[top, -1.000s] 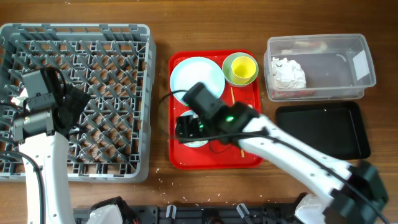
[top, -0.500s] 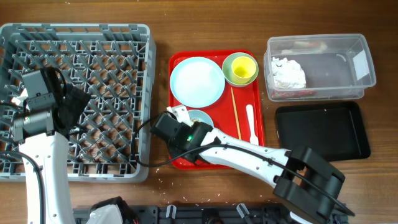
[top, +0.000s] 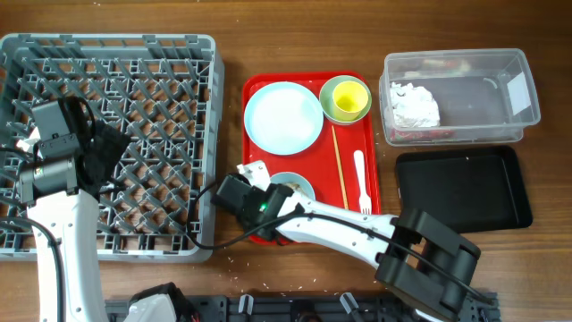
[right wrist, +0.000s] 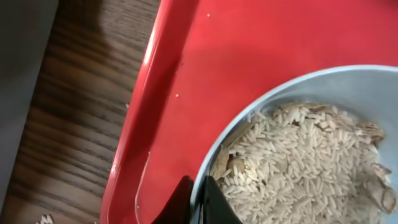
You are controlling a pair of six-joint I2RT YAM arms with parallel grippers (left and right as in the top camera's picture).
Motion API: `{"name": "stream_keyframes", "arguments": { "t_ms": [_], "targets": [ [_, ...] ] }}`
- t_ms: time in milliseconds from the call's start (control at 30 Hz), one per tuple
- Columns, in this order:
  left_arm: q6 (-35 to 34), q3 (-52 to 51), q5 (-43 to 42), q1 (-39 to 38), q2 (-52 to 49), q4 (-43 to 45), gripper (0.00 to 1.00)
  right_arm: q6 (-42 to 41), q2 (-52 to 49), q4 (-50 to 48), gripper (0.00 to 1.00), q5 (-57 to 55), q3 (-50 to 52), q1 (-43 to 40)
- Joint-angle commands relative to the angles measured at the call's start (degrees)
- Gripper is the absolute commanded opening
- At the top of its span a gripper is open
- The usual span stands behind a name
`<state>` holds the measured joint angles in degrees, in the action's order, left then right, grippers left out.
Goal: Sort waste into correct bins and load items into the dishwasher rack
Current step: 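Move the right gripper down and grasp the rim of the rice bowl, then lift the rice bowl and carry it over the black tray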
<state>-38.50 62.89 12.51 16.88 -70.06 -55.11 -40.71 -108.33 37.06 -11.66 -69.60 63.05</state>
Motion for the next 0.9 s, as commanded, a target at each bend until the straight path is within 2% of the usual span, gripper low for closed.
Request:
{"name": "stream_keyframes", "arguments": {
  "t_ms": [0,100,167,300,367,633,867],
  "targets": [
    [-0.81,0.02,-0.28,0.28,0.52,-0.02,1.0,-1.44,-0.94,0.04,0.06,-0.39,-0.13,0.28],
    [-0.81,0.02,-0.28,0.28,0.52,-0.02,1.0,-1.92,-0.61,1.66,0.04,-1.33,-1.2,0.26],
    [-0.81,0.02,-0.28,0.28,0.52,-0.02,1.0,-6.14,-0.13,8.72,0.04,-7.58,-4.94,-0.2],
    [-0.81,0.02,-0.28,0.28,0.52,-0.02,1.0,-12.11,2.4,16.28,0.04,-8.33,-8.2,-4.55],
    [-0.81,0.02,-0.28,0.28,0.52,-0.02,1.0,-16.46,5.01,19.85,0.04,-8.28,-8.2,-8.55],
    [-0.81,0.02,-0.28,0.28,0.52,-0.02,1.0,-19.76,21.29,28.79,0.04,-5.07,-8.04,-25.35],
    [-0.81,0.02,-0.28,0.28,0.52,-0.02,1.0,-17.49,21.79,32.46,0.04,5.38,-5.79,-45.33]
  ]
}}
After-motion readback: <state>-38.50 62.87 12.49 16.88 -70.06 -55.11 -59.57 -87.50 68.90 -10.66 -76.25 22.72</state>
